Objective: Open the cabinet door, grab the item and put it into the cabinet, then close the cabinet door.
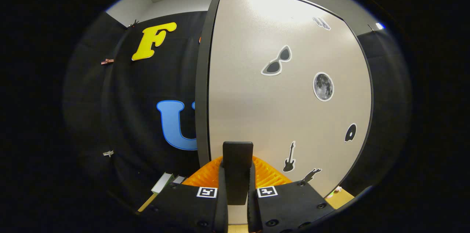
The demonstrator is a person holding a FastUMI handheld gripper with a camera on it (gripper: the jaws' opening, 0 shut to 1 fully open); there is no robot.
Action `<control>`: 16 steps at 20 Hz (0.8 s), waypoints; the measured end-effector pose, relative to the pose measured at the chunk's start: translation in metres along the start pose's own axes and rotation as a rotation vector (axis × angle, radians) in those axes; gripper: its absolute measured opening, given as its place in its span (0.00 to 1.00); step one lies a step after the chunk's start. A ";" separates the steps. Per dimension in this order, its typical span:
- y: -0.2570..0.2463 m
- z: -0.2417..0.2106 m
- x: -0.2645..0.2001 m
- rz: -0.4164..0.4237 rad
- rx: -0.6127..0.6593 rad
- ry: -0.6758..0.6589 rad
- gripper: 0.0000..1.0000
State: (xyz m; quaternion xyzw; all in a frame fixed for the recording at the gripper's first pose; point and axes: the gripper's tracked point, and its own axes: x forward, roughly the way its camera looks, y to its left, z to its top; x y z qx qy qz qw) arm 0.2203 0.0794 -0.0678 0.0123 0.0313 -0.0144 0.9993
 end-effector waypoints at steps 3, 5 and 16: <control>0.000 0.000 -0.009 0.032 -0.016 0.010 0.19; 0.000 0.001 -0.026 0.053 -0.006 0.018 0.19; -0.054 0.004 -0.152 0.161 0.033 0.052 0.19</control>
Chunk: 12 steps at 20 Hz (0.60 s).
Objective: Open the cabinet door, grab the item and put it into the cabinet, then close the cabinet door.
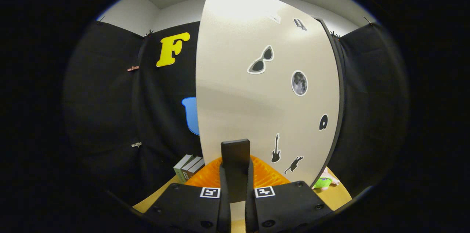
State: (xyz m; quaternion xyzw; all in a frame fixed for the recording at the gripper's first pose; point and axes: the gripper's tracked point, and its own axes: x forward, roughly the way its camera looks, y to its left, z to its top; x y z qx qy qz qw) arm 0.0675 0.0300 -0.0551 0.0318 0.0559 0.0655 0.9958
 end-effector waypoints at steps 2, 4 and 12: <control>-0.011 0.000 -0.020 -0.002 0.003 0.009 0.19; -0.025 0.001 -0.039 -0.019 0.012 0.008 0.19; -0.121 0.004 -0.108 -0.185 0.015 0.003 0.17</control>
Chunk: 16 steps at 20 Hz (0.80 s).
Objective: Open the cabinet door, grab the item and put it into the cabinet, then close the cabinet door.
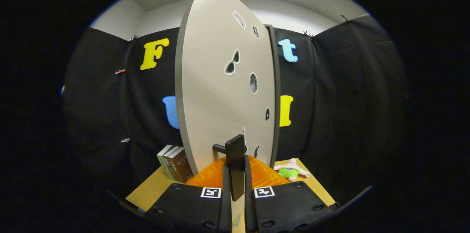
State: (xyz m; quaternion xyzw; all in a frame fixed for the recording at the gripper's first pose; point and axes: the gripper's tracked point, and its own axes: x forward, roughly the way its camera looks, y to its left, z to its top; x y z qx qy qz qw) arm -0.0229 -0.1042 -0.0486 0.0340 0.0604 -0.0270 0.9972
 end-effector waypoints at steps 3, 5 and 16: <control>-0.052 -0.003 -0.013 -0.089 0.007 0.000 0.17; -0.077 -0.010 -0.014 -0.158 -0.001 0.007 0.16; -0.133 0.002 -0.052 -0.282 -0.069 -0.027 0.07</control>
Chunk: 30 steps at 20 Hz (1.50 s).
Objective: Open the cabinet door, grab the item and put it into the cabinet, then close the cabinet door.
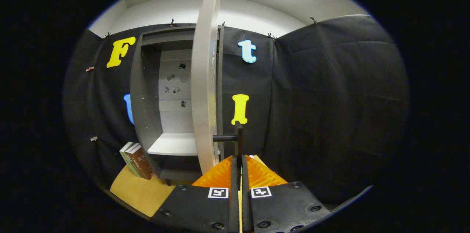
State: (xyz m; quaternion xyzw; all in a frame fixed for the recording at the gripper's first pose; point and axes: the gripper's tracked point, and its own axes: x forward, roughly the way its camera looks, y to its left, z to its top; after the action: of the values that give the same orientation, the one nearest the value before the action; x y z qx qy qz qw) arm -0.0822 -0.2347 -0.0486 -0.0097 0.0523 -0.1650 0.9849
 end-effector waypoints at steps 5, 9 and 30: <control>-0.007 0.036 -0.036 -0.047 -0.083 -0.106 0.29; 0.027 0.044 -0.052 0.053 -0.031 -0.137 0.63; 0.193 -0.394 0.038 0.356 0.005 0.714 0.97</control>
State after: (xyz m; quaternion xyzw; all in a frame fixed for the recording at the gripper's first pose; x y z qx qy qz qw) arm -0.0262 -0.0654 -0.4512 0.0597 0.3920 0.0152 0.9179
